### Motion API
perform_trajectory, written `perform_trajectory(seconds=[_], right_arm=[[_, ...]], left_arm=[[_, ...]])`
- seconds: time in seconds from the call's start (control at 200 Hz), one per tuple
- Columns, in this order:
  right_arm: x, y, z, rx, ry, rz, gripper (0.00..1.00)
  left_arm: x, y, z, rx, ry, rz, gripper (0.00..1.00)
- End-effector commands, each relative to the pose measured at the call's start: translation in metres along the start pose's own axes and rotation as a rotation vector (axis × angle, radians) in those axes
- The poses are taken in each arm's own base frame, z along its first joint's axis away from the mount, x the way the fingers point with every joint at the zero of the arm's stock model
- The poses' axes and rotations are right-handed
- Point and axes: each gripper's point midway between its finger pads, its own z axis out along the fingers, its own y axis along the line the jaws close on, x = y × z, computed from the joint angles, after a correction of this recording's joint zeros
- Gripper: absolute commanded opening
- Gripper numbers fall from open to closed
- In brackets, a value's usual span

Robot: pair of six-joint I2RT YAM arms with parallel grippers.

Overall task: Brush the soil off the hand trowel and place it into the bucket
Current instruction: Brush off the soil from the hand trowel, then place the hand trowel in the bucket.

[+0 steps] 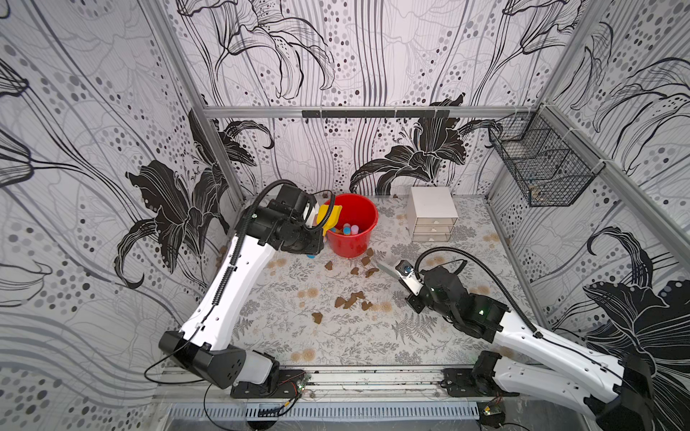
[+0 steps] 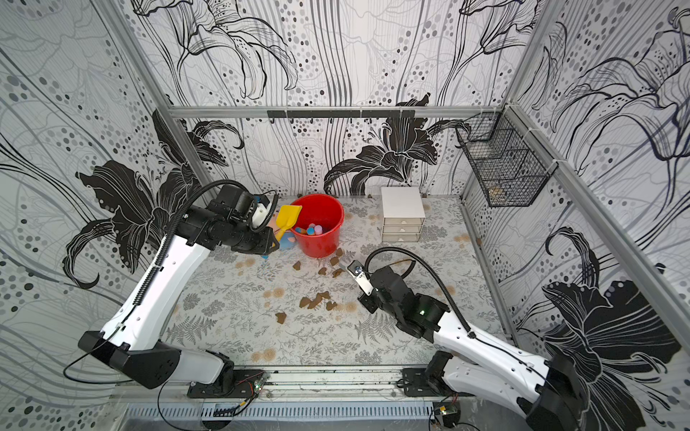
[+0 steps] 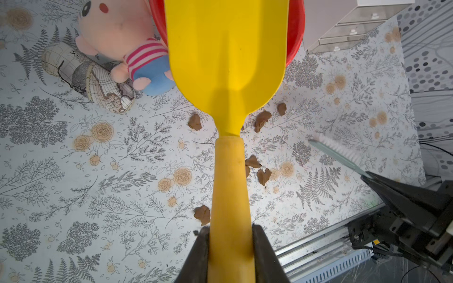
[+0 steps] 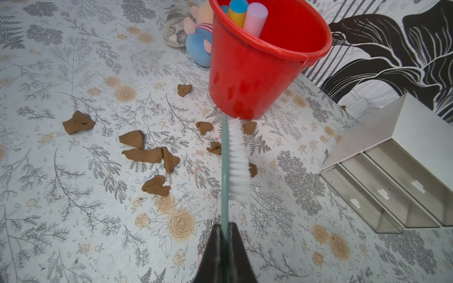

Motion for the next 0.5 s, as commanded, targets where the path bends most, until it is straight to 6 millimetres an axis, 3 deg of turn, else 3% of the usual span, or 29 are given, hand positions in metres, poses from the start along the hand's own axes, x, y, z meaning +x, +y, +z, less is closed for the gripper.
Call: perform_trajectory(seconds=[0.0,0.496], right_arm=[[-0.017,0.002,0.001,-0.028,-0.032,0.032,0.0],[-0.016,0.007,0.013,-0.053,-0.001,0.046,0.0]], left_arm=[[-0.026,0.006,0.0,-0.015,-0.077,0.014,0.0],[-0.053,0.014,0.024,-0.049,-0.075,-0.001,0.0]])
